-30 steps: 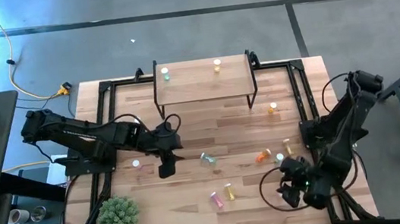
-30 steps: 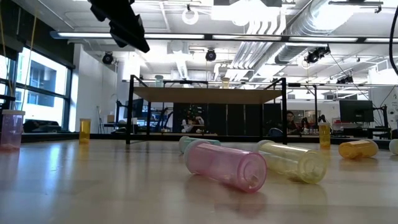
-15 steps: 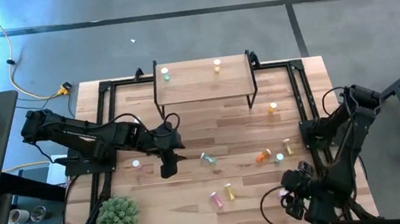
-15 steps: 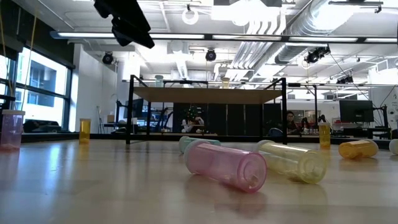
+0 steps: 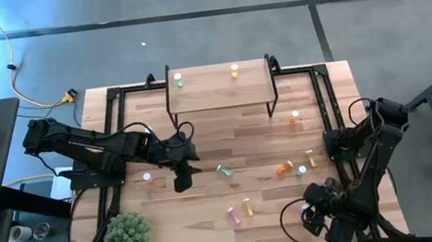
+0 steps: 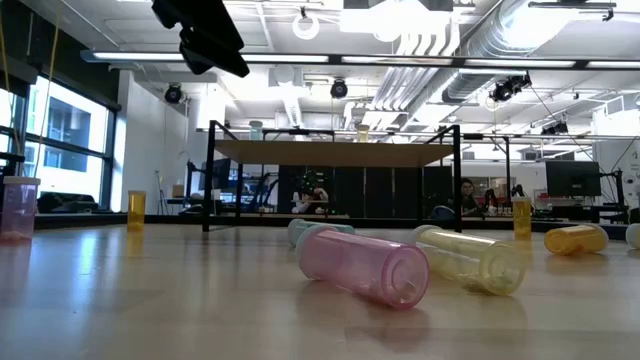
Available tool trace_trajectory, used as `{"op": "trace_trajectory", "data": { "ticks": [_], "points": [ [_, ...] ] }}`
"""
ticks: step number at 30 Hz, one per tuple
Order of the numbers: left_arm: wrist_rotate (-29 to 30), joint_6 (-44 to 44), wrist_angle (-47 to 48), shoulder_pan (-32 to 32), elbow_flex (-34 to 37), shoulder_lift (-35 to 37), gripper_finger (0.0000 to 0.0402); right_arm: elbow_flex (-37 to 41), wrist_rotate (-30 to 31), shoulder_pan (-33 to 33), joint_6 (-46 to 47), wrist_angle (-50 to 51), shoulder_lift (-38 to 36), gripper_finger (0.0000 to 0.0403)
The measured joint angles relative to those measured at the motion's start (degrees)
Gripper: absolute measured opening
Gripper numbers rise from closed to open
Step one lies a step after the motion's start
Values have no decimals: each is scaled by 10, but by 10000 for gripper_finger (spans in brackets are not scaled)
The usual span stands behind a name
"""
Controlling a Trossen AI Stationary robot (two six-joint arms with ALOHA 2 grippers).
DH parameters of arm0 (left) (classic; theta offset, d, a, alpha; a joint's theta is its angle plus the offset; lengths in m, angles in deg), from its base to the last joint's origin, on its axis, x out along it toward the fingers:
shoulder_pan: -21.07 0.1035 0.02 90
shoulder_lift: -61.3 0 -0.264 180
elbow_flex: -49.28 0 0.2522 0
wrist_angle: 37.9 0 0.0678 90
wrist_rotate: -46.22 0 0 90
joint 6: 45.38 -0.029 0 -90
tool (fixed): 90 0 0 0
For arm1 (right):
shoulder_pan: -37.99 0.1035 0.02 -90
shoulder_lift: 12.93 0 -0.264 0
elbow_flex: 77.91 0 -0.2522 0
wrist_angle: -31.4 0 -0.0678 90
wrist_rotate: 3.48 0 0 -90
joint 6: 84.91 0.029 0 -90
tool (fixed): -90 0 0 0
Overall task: Pick and place medicine bottles onto shelf by color
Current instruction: Put the bottom right violet pill bottle on the shelf
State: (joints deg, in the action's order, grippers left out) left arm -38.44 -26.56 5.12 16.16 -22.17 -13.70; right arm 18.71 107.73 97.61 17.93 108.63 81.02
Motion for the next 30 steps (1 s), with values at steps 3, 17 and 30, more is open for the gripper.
{"op": "trace_trajectory", "data": {
  "ticks": [3, 17, 30],
  "points": [
    [0, 1, 0, 0, 0, 0, 184, 13, -4, 0, 28, -10, 1, 222],
    [0, 1, 0, 0, 0, 0, 184, 20, -32, 0, 25, -41, 45, 222],
    [0, 1, 0, 0, 0, 0, 184, 20, -37, -8, 13, -57, 78, 221]
  ]
}}
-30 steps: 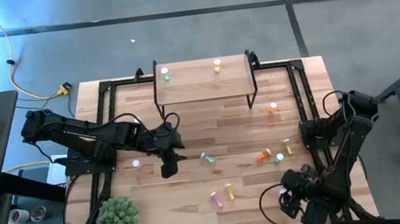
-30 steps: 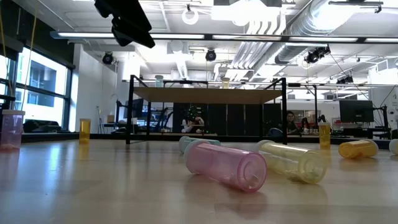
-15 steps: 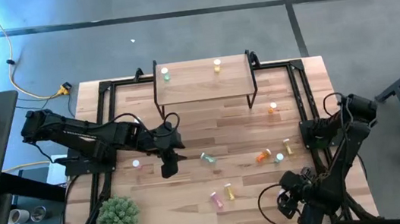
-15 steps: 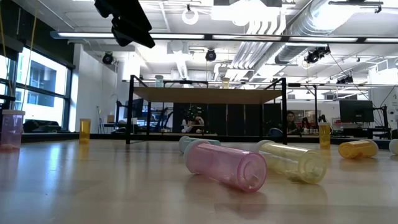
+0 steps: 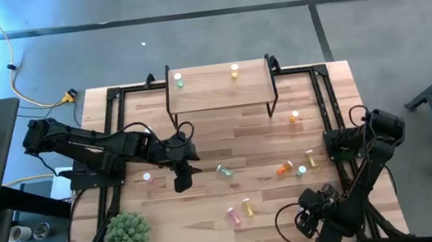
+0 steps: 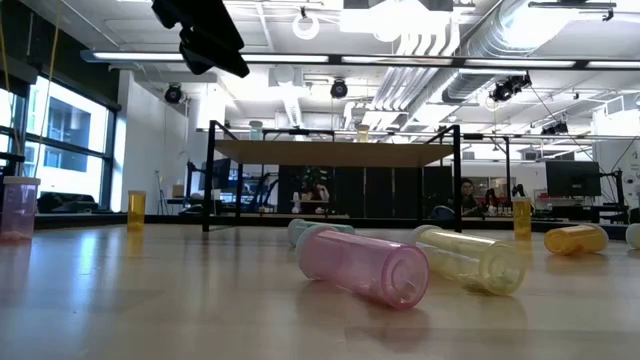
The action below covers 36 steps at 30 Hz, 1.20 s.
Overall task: Pick and place medicine bottles onto shelf by color
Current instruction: Put the bottom right violet pill bottle on the shelf
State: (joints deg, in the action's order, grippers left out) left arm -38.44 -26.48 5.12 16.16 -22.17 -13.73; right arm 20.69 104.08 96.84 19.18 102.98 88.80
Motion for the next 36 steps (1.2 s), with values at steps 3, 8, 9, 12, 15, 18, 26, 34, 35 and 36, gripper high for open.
{"op": "trace_trajectory", "data": {
  "ticks": [3, 8, 9, 12, 15, 18, 26, 34, 35, 36],
  "points": [
    [0, 0, 0, 0, 0, 0, 184, 0, -2, 0, 0, -7, 3, 207],
    [0, 0, 0, 0, 0, 0, 184, 0, -2, 0, 0, -8, 3, 158],
    [0, 0, 0, 0, 0, 0, 184, 0, -2, 0, 0, -8, 3, 148],
    [0, 0, 0, 0, 0, 0, 184, 0, -2, 0, 0, -8, 3, 126],
    [0, 0, 0, 0, 0, 0, 184, 0, -2, -1, 0, -7, 3, 116],
    [0, 0, 0, 0, 0, 0, 184, 0, -2, -6, 0, -7, 2, 114],
    [50, -14, 10, 4, 0, 0, 184, -40, 2, -41, -39, 27, 2, 112],
    [54, -64, 12, 55, 0, 1, 184, -113, 60, -114, -127, 100, 2, 112],
    [54, -74, 13, 63, 0, 5, 184, -124, 67, -125, -141, 112, 2, 112],
    [54, -86, 13, 71, 0, 9, 184, -134, 75, -137, -155, 124, 2, 112]
  ]
}}
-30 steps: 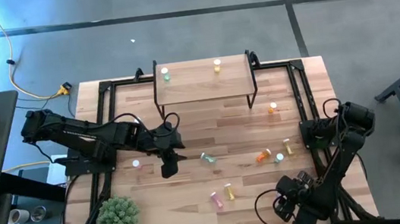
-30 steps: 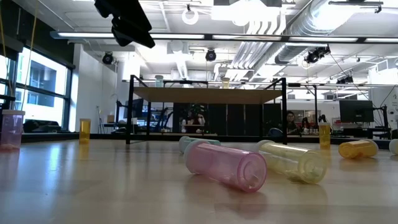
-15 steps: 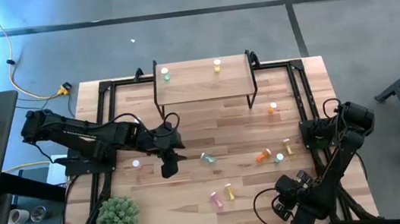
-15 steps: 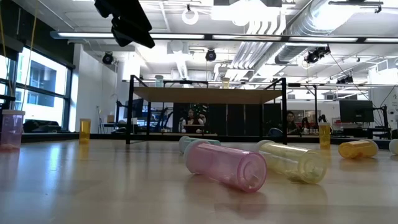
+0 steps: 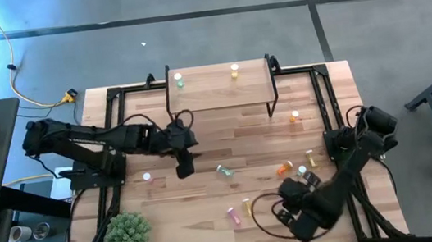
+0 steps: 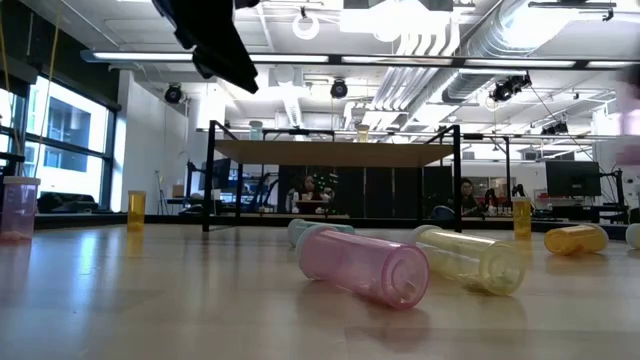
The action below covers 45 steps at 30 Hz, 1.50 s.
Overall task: Pick and place medicine bottles onto shelf by color
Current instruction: Put the bottom right violet pill bottle on the shelf
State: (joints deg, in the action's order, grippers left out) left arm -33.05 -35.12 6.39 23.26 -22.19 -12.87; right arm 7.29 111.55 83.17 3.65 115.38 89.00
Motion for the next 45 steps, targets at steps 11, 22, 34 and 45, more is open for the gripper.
{"op": "trace_trajectory", "data": {
  "ticks": [11, 22, 34, 45],
  "points": [
    [2, -76, -24, 85, -1, 48, 184, -120, 107, -163, -226, 75, 0, 111],
    [3, -100, -21, 136, 0, 85, 184, -279, 170, -336, -518, 89, 0, 111],
    [3, -101, -16, 136, 0, 114, 184, -391, 118, -487, -766, 88, -1, 111],
    [3, -105, -15, 136, 0, 115, 184, -389, -57, -653, -913, 74, -17, 111]
  ]
}}
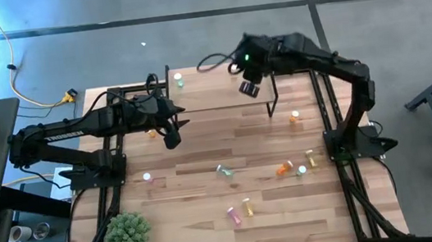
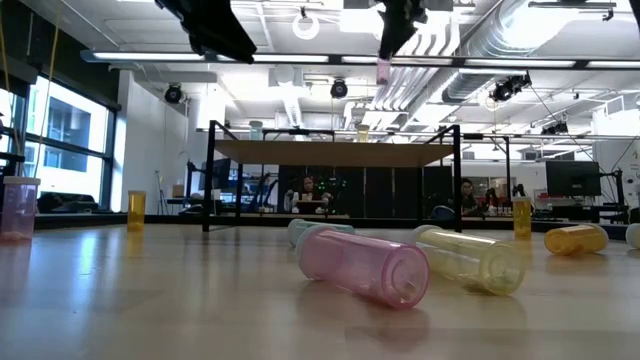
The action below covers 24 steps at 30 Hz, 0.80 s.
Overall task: Pick and place medicine bottles onto shelf by color
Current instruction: Put the bottom right violet pill bottle on the shelf
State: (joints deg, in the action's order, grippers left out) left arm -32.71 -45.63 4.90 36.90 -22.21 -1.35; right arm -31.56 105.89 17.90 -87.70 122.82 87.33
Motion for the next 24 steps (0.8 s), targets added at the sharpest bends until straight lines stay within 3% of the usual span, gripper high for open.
{"op": "trace_trajectory", "data": {
  "ticks": [3, 8, 14, 24],
  "points": [
    [0, 0, 0, 0, 0, 0, 184, 24, -62, -45, -35, -15, -2, 111],
    [0, 0, 0, 0, 0, 0, 184, 80, -82, -111, -61, -31, -2, 111],
    [1, 0, 0, 0, 0, 0, 184, 137, -170, -170, -93, -73, -1, 111],
    [1, 15, -8, 0, 0, 0, 184, 158, -199, -229, -124, -101, 2, 111]
  ]
}}
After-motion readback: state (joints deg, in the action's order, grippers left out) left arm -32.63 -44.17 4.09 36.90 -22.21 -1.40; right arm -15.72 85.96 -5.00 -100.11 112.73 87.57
